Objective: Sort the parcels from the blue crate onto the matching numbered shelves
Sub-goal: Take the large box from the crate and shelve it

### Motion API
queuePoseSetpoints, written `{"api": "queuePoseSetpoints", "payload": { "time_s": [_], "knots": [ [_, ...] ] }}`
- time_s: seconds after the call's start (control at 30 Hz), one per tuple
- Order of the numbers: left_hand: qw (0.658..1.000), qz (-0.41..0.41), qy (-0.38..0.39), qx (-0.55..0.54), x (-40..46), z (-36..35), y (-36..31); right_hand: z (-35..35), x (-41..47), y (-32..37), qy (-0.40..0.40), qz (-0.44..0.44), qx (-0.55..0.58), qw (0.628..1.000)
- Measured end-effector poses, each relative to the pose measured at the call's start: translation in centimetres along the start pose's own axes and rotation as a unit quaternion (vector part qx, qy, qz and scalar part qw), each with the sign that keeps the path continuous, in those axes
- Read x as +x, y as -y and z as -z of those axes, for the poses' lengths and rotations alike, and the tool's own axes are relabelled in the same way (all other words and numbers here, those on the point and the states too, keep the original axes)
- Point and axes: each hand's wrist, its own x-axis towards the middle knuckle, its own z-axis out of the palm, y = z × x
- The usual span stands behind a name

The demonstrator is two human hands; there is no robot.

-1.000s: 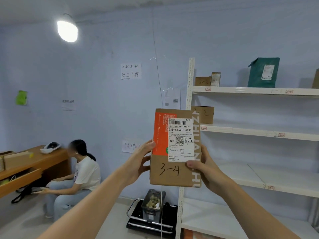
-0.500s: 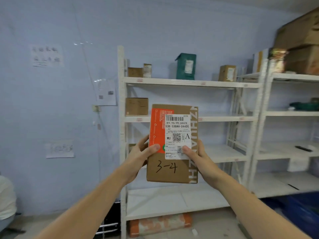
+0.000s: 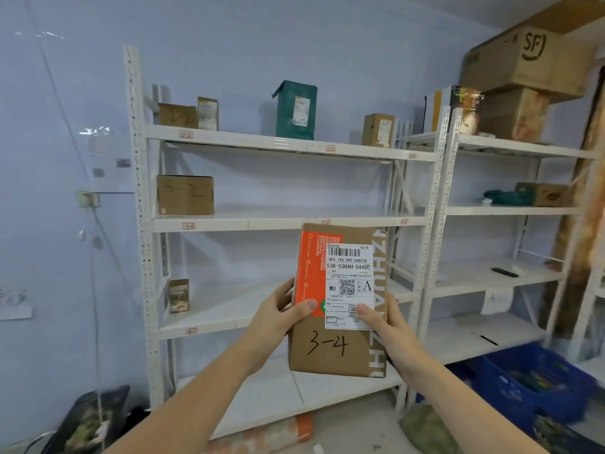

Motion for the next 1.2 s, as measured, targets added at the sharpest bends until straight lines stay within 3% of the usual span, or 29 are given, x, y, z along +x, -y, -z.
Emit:
{"api": "queuePoseSetpoints", "payload": {
  "time_s": [0.3, 0.6, 0.93, 1.2],
  "knots": [
    [0.999, -0.003, 0.049, 0.004, 18.4, -2.3, 3.9, 8.8, 14.0, -2.7, -0.038, 0.013, -0.028, 0.999],
    [0.996, 0.011, 0.089, 0.003, 36.1, -12.9, 9.5, 24.3, 24.1, -6.7, -0.087, 0.006, -0.070, 0.994],
    [0.995, -0.011, 0.092, 0.028, 54.8, -22.9, 12.9, 41.6, 38.6, -8.7, -0.059, 0.002, -0.145, 0.988],
    [0.996, -0.037, 0.045, 0.071, 67.5, -23.4, 14.2, 47.8, 53.0, -10.9, -0.023, 0.042, -0.166, 0.985]
  ]
}}
